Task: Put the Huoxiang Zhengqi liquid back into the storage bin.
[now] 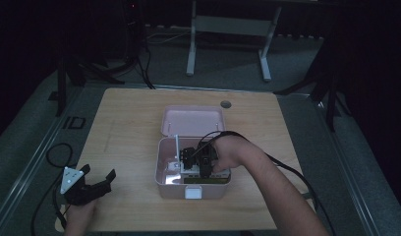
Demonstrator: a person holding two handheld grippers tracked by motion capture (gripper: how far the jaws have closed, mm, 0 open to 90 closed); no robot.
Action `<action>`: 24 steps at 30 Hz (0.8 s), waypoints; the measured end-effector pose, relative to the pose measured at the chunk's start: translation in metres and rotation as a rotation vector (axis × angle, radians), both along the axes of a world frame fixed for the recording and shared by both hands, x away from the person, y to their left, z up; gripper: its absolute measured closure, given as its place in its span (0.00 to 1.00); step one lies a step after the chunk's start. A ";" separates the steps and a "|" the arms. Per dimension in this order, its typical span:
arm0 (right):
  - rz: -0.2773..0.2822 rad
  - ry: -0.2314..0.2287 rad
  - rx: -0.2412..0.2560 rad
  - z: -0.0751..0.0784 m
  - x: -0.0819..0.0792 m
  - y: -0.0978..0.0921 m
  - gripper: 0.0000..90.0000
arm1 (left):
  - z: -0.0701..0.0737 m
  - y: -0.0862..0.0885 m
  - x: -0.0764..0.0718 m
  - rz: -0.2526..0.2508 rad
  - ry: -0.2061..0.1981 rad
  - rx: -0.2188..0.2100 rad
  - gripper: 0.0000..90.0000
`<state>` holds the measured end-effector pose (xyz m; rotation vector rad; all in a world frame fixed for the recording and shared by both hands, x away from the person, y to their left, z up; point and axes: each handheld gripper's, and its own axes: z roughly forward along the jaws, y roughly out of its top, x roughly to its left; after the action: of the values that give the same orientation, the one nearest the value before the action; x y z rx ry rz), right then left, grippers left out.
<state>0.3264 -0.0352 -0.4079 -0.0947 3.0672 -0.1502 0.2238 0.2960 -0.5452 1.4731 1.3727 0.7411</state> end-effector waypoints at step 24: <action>0.000 0.014 -0.005 -0.026 0.001 -0.001 0.69 | 0.000 0.000 0.000 0.000 0.002 0.006 0.03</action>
<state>0.3276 -0.0359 -0.4341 -0.0964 3.0813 -0.1584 0.2238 0.2956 -0.5454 1.4785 1.3728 0.7445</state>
